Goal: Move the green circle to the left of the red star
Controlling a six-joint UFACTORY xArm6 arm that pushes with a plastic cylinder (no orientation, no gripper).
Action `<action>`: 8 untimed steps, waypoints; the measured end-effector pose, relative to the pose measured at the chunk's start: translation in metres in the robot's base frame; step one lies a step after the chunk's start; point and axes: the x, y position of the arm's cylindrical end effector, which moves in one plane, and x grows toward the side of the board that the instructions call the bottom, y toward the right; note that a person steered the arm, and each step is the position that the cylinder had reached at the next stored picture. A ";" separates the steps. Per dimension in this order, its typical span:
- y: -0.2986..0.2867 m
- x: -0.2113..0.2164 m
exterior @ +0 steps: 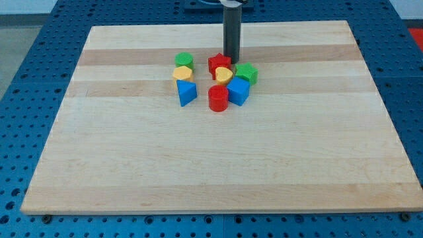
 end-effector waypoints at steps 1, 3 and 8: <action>0.004 -0.021; -0.116 -0.047; -0.130 0.002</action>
